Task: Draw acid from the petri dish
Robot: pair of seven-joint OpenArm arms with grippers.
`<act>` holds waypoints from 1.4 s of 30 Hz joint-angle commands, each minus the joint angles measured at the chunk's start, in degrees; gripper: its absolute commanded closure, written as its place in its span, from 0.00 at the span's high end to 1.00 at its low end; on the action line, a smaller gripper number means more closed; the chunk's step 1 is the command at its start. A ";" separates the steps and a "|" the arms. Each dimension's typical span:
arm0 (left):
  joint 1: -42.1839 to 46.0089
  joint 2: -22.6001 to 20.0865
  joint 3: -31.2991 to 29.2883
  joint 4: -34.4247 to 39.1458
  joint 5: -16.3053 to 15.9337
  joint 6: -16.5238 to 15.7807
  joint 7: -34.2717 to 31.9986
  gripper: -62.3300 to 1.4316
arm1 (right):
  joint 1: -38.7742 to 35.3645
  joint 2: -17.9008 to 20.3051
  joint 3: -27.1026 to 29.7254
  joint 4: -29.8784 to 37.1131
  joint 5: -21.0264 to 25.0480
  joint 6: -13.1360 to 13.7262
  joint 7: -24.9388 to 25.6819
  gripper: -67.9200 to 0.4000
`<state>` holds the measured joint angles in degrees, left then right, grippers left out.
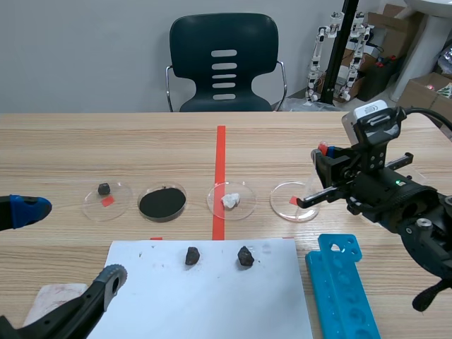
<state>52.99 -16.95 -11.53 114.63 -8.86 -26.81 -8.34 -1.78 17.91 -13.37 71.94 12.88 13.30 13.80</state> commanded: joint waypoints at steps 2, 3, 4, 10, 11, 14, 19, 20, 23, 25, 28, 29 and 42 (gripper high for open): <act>0.17 0.42 -0.07 1.60 -0.59 0.07 -0.81 1.00 | 0.81 0.48 0.42 0.52 0.20 0.02 0.72 0.01; 0.17 0.42 -0.07 1.60 -0.59 0.07 -0.81 1.00 | 0.81 0.48 0.42 0.52 0.20 0.02 0.72 0.01; 0.17 0.42 -0.07 1.60 -0.59 0.07 -0.81 1.00 | 0.81 0.48 0.42 0.52 0.20 0.02 0.72 0.01; 0.17 0.42 -0.07 1.60 -0.59 0.07 -0.81 1.00 | 0.81 0.48 0.42 0.52 0.20 0.00 0.72 0.01; 0.17 0.42 -0.07 1.60 -0.59 0.07 -0.81 1.00 | 0.81 0.48 0.42 0.52 0.20 0.00 0.72 0.01; 0.17 0.42 -0.07 1.60 -0.59 0.07 -0.81 1.00 | 0.81 0.48 0.42 0.52 0.28 0.00 0.72 0.01; 0.17 0.42 -0.07 1.60 -0.59 0.07 -0.81 1.00 | 0.81 0.48 0.42 0.52 0.44 0.00 0.72 0.02; 0.17 0.42 -0.07 1.60 -0.59 0.07 -0.81 1.00 | 0.81 0.48 0.42 0.52 0.44 0.00 0.72 0.02; 0.17 0.42 -0.07 1.60 -0.59 0.07 -0.81 1.00 | 0.81 0.48 0.42 0.52 0.44 0.00 0.72 0.03; 0.17 0.42 -0.07 1.60 -0.59 0.07 -0.81 1.00 | 0.81 0.48 0.42 0.52 0.44 0.00 0.72 0.04; 0.17 0.42 -0.07 1.60 -0.59 0.07 -0.81 1.00 | 0.81 0.48 0.42 0.52 0.44 0.00 0.72 0.04; 0.17 0.42 -0.07 1.60 -0.59 0.07 -0.81 1.00 | 0.81 0.48 0.42 0.52 0.44 0.00 0.72 0.04; 0.17 0.42 -0.07 1.60 -0.59 0.07 -0.81 1.00 | 0.50 0.48 0.42 0.52 0.83 0.00 0.74 0.08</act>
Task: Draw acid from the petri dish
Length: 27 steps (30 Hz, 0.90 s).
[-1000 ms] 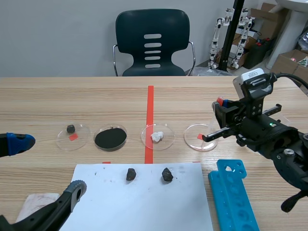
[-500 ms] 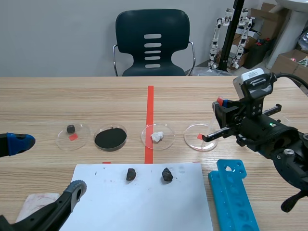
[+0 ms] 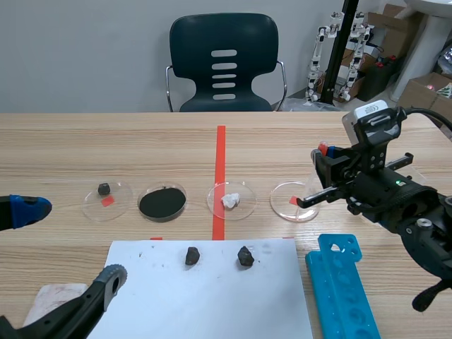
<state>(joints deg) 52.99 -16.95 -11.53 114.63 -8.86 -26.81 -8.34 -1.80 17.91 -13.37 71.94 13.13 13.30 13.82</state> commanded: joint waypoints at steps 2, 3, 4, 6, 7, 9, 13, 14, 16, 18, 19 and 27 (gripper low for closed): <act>0.17 0.42 -0.07 1.60 -0.59 0.07 -0.81 1.00 | 0.52 0.48 0.42 0.52 0.59 0.00 0.76 0.10; 0.17 0.42 -0.07 1.60 -0.59 0.07 -0.81 1.00 | 0.52 0.48 0.42 0.52 0.59 0.00 0.76 0.10; 0.17 0.42 -0.07 1.60 -0.59 0.07 -0.81 1.00 | 0.52 0.48 0.42 0.52 0.59 0.00 0.76 0.10; 0.17 0.42 -0.07 1.60 -0.59 0.07 -0.81 1.00 | 0.52 0.48 0.42 0.52 0.59 0.00 0.76 0.10; 0.17 0.42 -0.07 1.60 -0.59 0.07 -0.81 1.00 | 0.52 0.48 0.42 0.52 0.59 0.00 0.76 0.10; 0.17 0.42 -0.07 1.60 -0.59 0.07 -0.81 1.00 | 0.52 0.48 0.42 0.52 0.59 0.00 0.76 0.11; 0.17 0.42 -0.07 1.60 -0.59 0.07 -0.81 1.00 | 0.52 0.48 0.42 0.52 0.59 0.00 1.01 0.13; 0.17 0.42 -0.07 1.60 -0.59 0.07 -0.81 1.00 | 0.52 0.48 0.42 0.52 0.59 0.00 1.14 0.13; 0.17 0.42 -0.07 1.60 -0.59 0.07 -0.81 1.00 | 0.52 0.48 0.42 0.52 0.59 0.00 1.16 0.13; 0.17 0.42 -0.07 1.60 -0.59 0.07 -0.81 1.00 | 0.52 0.48 0.42 0.52 0.61 0.00 1.16 0.14; 0.17 0.42 -0.07 1.60 -0.59 0.07 -0.81 1.00 | 0.52 0.48 0.42 0.52 0.61 0.00 1.18 0.14; 0.17 0.42 -0.07 1.60 -0.59 0.07 -0.81 1.00 | 0.52 0.48 0.42 0.52 0.61 0.00 1.40 0.14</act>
